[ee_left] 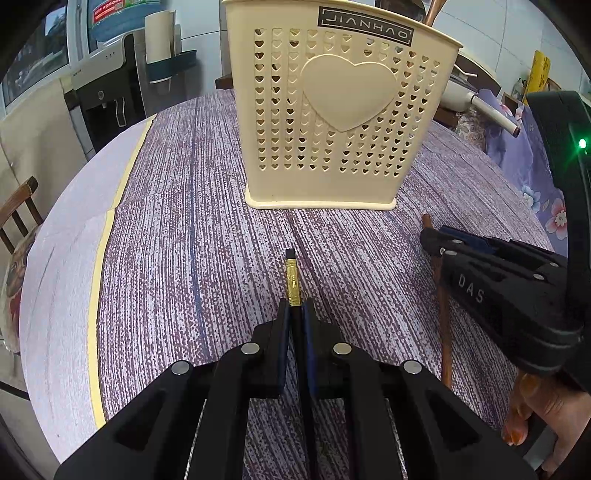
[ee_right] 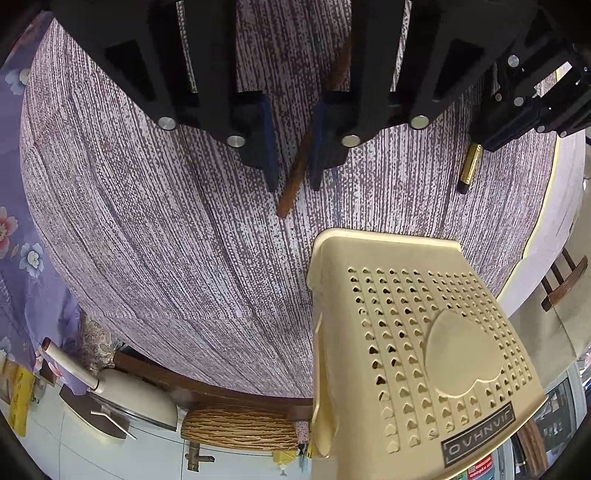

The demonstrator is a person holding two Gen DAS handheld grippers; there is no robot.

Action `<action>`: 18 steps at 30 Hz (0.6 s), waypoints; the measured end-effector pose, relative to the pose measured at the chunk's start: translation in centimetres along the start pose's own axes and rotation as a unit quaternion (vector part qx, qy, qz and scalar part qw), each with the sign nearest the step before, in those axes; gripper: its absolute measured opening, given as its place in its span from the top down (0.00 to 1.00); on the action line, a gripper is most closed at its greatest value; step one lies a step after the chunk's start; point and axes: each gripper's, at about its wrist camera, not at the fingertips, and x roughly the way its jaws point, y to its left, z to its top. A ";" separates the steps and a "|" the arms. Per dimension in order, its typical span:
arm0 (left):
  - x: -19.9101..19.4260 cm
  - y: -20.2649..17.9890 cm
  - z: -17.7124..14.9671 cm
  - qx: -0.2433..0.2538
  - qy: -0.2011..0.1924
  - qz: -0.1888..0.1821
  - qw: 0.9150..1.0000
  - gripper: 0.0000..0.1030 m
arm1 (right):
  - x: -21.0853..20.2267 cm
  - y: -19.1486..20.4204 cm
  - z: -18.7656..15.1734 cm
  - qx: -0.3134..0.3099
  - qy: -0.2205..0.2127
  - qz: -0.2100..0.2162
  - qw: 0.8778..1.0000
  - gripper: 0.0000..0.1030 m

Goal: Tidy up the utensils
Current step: 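Close the right tool on the brown chopstick while the left tool holds the black chopstick, then lift the black chopstick with the left tool while the right tool lifts the brown chopstick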

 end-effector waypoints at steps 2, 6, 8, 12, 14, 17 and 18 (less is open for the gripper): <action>0.0 -0.2 0.1 0.003 0.001 0.004 1.000 0.91 | 0.0 -0.2 0.0 0.004 0.000 0.007 1.000 0.87; 0.1 -0.4 0.2 0.008 0.002 0.008 1.000 0.91 | -0.2 -0.8 -0.1 0.024 0.004 0.033 0.999 0.89; 0.1 -0.4 0.2 0.007 0.002 0.010 1.000 0.91 | -0.2 -1.0 -0.1 0.026 0.005 0.041 0.999 0.90; 0.1 -0.4 0.3 0.003 0.002 0.009 1.000 0.91 | -0.4 -1.4 -0.3 0.040 0.010 0.068 0.997 0.91; 0.1 -0.3 0.3 0.000 0.002 0.006 1.000 0.92 | -0.5 -1.6 -0.4 0.041 0.007 0.075 0.996 0.91; 0.1 -0.2 0.3 -0.005 0.003 -0.001 1.000 0.92 | -1.3 -1.7 -0.6 0.044 0.000 0.088 0.995 0.91; 0.1 -0.1 0.3 -0.007 0.003 -0.005 1.000 0.92 | -1.6 -1.7 -0.6 0.045 -0.004 0.097 0.994 0.91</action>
